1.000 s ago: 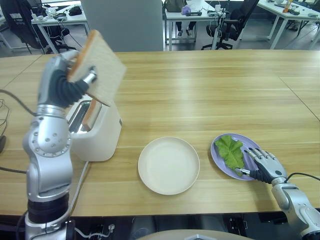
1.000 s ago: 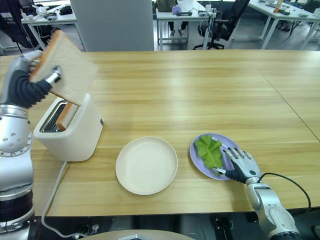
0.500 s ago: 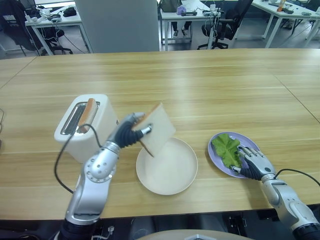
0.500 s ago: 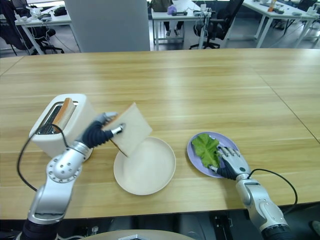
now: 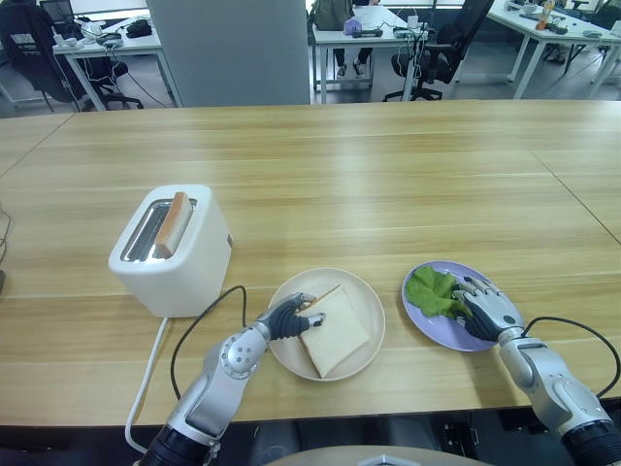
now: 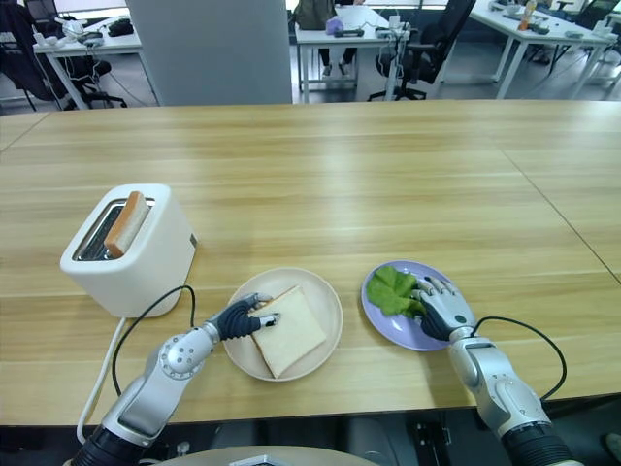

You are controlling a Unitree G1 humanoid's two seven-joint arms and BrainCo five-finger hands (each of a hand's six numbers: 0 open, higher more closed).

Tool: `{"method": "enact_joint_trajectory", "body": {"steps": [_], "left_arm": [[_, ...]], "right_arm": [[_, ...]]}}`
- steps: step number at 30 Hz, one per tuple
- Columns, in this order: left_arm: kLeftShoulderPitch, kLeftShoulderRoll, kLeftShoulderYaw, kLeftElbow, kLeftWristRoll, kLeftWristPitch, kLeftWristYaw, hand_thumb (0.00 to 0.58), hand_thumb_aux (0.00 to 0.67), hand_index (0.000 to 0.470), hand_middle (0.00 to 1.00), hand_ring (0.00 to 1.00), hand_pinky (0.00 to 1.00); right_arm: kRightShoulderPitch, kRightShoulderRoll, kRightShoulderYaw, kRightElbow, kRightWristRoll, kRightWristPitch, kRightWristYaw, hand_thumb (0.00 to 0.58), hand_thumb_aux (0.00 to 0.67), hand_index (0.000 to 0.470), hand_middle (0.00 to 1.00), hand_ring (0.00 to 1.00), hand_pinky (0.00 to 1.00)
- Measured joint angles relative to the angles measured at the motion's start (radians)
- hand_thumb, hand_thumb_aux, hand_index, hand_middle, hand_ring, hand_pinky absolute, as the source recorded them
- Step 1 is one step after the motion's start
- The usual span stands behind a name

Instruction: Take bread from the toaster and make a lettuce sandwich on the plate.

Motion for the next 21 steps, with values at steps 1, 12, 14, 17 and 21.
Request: {"method": "enact_joint_trajectory", "body": {"steps": [1,12,14,17,21], "left_arm": [[-0.004,0.01,-0.018,0.023,0.021,-0.017,0.003,0.0,0.0,0.0,0.0,0.0,0.0],[-0.15,0.1,-0.076,0.1,0.391,-0.187,0.289,0.0,0.0,0.0,0.0,0.0,0.0],[-0.164,0.107,-0.061,0.073,0.43,-0.202,0.332,0.0,0.0,0.0,0.0,0.0,0.0],[-0.165,0.117,-0.035,0.016,0.471,-0.225,0.37,0.0,0.0,0.0,0.0,0.0,0.0],[-0.149,0.118,-0.006,-0.073,0.501,-0.245,0.377,0.0,0.0,0.0,0.0,0.0,0.0]], "right_arm": [[0.002,0.0,-0.002,-0.005,0.006,-0.004,-0.003,0.58,0.67,0.46,0.0,0.0,0.0],[0.039,0.003,-0.075,-0.216,0.056,-0.058,-0.067,0.58,0.67,0.46,0.0,0.0,0.0],[0.049,0.006,-0.086,-0.265,0.067,-0.069,-0.068,0.58,0.67,0.46,0.0,0.0,0.0],[0.069,0.016,-0.093,-0.345,0.074,-0.086,-0.06,0.58,0.67,0.46,0.0,0.0,0.0],[0.078,0.04,-0.092,-0.419,0.086,-0.1,-0.032,0.58,0.67,0.46,0.0,0.0,0.0]]}}
